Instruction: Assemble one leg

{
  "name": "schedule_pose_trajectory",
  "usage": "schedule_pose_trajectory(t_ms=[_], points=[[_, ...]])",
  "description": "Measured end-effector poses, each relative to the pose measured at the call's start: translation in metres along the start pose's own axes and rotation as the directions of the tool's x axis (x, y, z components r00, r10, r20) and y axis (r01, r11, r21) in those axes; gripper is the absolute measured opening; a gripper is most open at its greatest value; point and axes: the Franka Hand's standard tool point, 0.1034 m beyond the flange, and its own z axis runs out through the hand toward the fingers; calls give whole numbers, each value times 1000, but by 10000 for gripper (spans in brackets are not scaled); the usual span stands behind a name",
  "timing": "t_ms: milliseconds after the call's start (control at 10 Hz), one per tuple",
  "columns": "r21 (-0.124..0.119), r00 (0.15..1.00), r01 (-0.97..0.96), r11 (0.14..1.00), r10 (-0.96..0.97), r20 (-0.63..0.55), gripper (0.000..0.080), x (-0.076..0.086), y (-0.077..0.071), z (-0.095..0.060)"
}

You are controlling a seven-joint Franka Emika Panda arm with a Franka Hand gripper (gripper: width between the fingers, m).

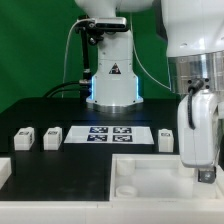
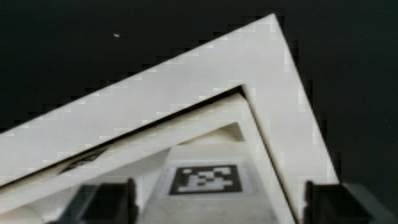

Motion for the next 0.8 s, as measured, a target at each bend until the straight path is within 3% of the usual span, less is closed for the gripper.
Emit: schedule_pose_trajectory(t_ms=[100, 200, 600, 800], points=[[0, 1000, 4, 1000, -4, 0, 575, 0, 0, 0], [1, 1000, 15, 1000, -15, 1, 634, -1, 3, 0], [0, 998, 54, 999, -54, 17, 648, -13, 23, -24], [-5, 998, 56, 998, -56, 12, 648, -11, 24, -20]])
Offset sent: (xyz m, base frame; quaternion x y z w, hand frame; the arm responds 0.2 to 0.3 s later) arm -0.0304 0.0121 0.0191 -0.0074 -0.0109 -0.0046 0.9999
